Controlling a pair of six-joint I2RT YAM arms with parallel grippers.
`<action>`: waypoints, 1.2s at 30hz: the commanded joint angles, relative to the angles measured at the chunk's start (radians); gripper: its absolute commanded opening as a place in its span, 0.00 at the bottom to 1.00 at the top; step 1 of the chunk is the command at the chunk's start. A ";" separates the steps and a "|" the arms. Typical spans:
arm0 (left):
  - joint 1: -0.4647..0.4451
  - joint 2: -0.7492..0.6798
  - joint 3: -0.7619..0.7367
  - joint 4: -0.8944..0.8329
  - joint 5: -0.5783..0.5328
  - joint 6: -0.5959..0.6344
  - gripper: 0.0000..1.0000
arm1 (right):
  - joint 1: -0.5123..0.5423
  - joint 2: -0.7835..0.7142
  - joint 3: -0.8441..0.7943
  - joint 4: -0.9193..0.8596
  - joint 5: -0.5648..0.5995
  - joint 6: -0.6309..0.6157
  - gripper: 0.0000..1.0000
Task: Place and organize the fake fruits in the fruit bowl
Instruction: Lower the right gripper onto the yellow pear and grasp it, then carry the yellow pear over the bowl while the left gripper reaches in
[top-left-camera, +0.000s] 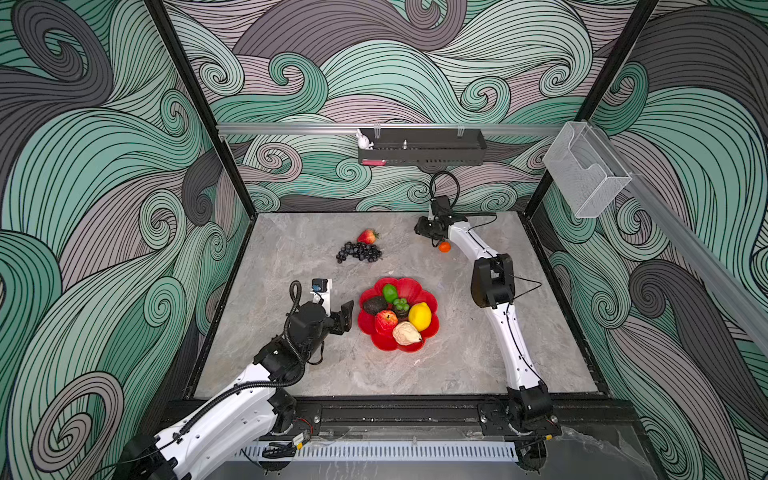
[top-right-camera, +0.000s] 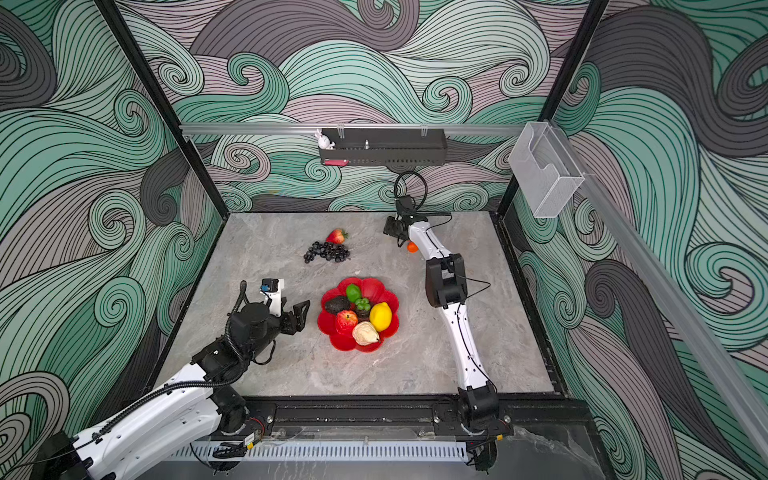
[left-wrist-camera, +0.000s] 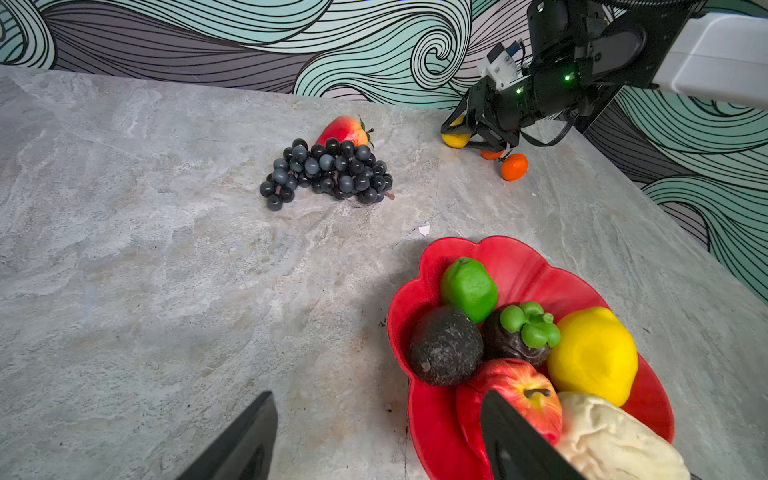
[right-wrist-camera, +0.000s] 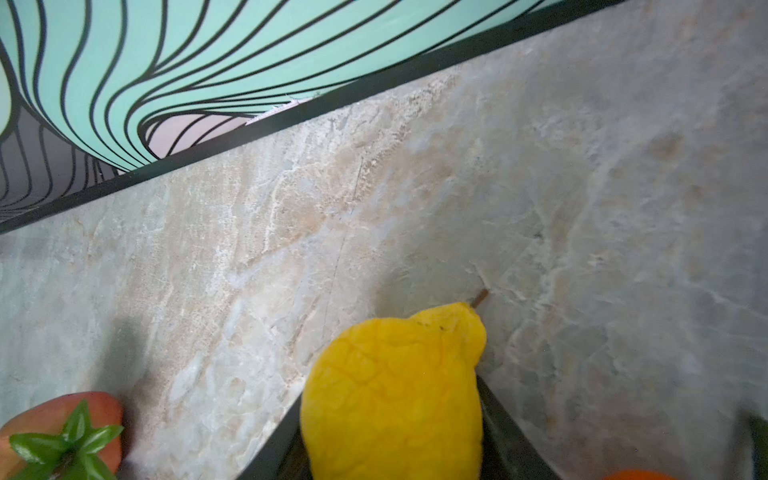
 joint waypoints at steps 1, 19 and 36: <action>0.008 0.003 0.043 0.007 0.007 0.010 0.78 | 0.004 -0.044 -0.093 0.025 -0.031 -0.001 0.49; 0.023 0.099 0.166 -0.144 -0.026 -0.200 0.79 | 0.072 -0.600 -0.904 0.445 -0.107 -0.015 0.47; 0.052 0.374 0.624 -0.419 0.505 -0.362 0.78 | 0.324 -1.285 -1.646 0.769 -0.121 -0.168 0.48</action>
